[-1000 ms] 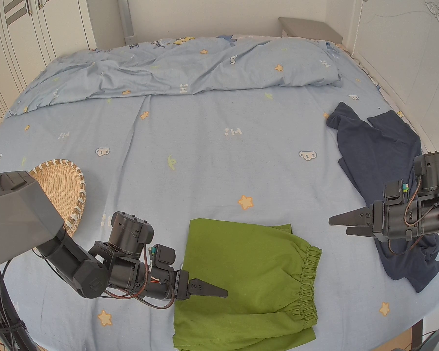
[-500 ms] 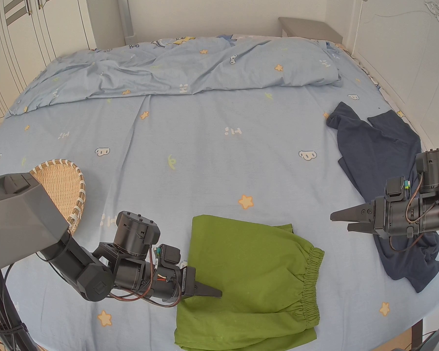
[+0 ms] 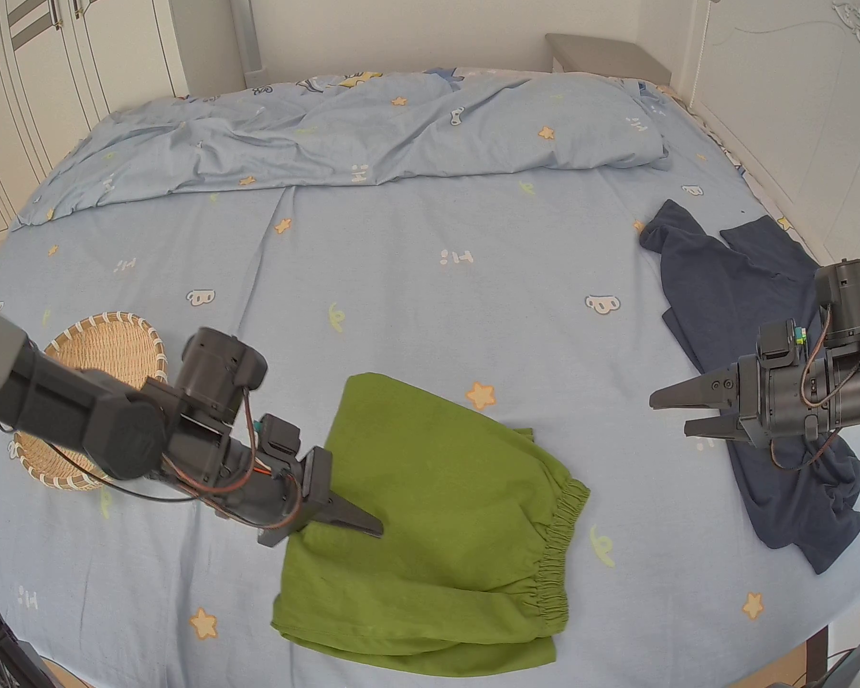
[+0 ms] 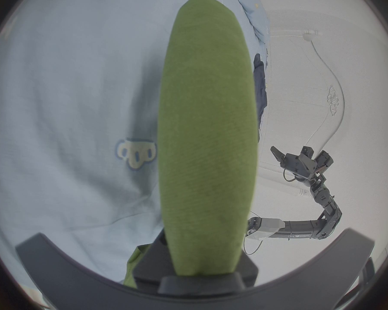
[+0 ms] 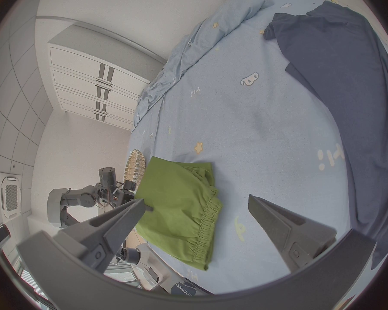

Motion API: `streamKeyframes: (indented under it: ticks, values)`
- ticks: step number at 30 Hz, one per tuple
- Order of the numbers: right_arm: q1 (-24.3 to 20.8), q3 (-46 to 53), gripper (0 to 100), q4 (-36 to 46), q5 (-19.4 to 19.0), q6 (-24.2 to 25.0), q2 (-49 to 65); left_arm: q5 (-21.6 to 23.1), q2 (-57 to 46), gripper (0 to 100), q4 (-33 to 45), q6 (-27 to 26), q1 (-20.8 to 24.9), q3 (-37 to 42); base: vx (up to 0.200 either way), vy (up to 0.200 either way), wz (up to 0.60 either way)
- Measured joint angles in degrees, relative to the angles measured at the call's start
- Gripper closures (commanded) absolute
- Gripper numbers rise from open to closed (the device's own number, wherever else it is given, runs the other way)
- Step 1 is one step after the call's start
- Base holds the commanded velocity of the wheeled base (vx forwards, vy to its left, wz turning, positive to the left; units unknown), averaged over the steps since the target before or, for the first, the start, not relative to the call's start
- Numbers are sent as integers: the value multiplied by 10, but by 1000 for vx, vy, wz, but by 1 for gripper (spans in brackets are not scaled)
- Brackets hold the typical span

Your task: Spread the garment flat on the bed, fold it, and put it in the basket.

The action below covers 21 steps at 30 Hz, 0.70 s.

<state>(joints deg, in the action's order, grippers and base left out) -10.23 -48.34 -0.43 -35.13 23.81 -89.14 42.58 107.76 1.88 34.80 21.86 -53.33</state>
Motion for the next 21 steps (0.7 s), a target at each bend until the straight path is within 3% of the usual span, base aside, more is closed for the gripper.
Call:
streamKeyframes:
  ticks: [5, 10, 21]
  values:
    - [0, -7, 0, 11, 0, -2, -1, -2, -31, 100, 166, -95, -39, -83, 0, 0, 0]
    - [-1, -7, 0, 19, 0, -2, -2, -4, -59, 100, 276, -174, -77, -152, 0, 200, 0]
    - [-4, -5, 0, 23, 0, -3, 0, -15, -102, 100, 301, -194, -98, -189, 0, 200, 0]
